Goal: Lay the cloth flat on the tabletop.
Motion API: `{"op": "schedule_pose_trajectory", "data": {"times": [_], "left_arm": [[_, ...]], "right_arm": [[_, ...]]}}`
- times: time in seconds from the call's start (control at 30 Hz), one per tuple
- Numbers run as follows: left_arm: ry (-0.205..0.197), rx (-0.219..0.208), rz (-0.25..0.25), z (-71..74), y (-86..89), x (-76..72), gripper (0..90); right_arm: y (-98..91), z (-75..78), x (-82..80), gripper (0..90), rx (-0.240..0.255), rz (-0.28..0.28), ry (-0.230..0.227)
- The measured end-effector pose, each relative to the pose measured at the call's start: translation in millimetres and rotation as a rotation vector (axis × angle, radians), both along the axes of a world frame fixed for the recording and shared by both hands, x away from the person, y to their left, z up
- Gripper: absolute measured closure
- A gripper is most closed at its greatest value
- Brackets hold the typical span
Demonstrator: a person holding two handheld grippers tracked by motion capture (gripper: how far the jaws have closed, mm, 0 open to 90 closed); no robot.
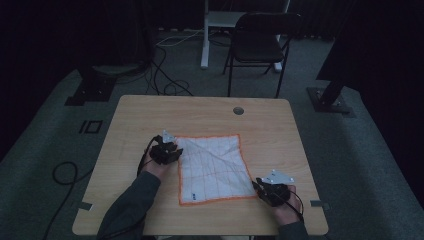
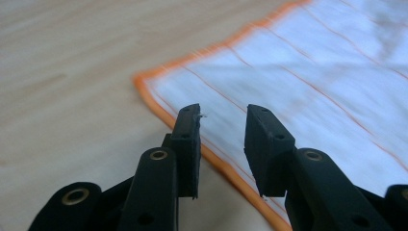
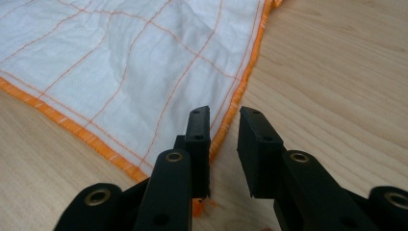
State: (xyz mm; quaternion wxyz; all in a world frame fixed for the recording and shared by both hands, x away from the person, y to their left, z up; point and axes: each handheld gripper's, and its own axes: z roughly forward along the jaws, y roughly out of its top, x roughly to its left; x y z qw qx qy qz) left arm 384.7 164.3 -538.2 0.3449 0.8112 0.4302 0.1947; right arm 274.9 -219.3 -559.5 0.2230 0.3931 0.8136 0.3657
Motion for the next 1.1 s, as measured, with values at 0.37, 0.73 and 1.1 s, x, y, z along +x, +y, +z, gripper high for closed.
{"op": "schedule_pose_trajectory", "data": {"times": [0.37,0.73,1.1], "left_arm": [[-0.010,0.001,-0.108,-16.2,-22.4,-58.2,70.6],[-0.022,0.075,-0.129,-31.0,-15.9,-64.5,79.6],[-0.010,0.068,-0.123,-29.9,14.0,-61.3,77.7]], "right_arm": [[5.0,1.2,6.4,76.0,-0.005,0.007,-0.013],[6.9,4.8,17.7,75.8,0.021,-0.011,-0.033],[10.2,1.2,22.4,75.5,0.004,-0.019,-0.032]]}}
